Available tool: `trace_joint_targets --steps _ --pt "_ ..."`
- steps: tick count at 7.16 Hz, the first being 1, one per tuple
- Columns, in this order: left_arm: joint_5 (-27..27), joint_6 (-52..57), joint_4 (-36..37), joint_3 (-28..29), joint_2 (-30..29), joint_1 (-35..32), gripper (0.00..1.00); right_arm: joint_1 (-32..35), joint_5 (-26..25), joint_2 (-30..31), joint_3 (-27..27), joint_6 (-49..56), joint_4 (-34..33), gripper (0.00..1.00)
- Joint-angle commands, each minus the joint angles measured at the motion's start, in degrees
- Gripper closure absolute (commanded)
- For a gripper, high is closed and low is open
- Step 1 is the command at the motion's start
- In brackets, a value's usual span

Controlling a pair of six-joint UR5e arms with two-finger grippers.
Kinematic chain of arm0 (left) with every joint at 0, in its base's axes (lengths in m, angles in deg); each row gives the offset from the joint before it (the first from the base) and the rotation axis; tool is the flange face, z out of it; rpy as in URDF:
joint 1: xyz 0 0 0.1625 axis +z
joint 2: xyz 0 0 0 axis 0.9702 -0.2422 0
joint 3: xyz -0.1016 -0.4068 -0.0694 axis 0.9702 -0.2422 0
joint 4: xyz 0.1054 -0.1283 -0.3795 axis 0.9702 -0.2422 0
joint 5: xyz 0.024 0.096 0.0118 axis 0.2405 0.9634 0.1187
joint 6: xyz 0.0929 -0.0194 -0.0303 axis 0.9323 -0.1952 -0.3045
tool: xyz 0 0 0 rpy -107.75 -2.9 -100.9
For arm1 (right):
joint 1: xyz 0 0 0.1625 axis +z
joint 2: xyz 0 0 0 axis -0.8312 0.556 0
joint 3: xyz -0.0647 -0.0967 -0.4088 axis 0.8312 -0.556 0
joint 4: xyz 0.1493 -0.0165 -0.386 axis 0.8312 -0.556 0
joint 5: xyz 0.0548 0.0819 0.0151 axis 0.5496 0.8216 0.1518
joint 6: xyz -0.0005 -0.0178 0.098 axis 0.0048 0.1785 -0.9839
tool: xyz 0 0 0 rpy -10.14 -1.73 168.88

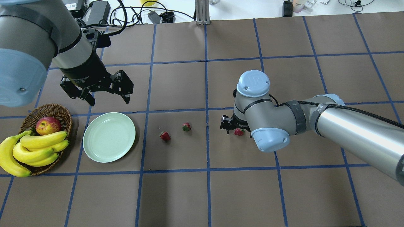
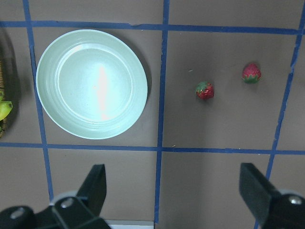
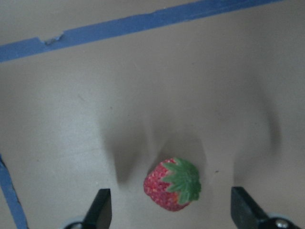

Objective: Collect all strawberries into plate
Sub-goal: 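Move the right gripper to the last strawberry and grasp it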

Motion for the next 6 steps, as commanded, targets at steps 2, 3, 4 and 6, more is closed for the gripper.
trace_joint_targets --steps 2,3,4,6 --pt "0.0 0.09 0.03 0.0 -0.02 -0.02 0.0 -0.06 -0.01 -0.53 0.01 -0.01 -0.59 0.72" --pt "0.0 0.0 0.03 0.0 -0.02 -0.02 0.0 -0.06 -0.1 -0.45 -0.08 -0.01 -0.59 0.84" --pt "0.0 0.09 0.03 0.0 -0.02 -0.02 0.0 0.12 0.07 0.34 -0.25 -0.44 -0.59 0.88" --pt "0.09 0.09 -0.06 0.0 0.16 -0.02 0.0 7.1 0.69 1.49 -5.85 -10.41 1.15 0.88"
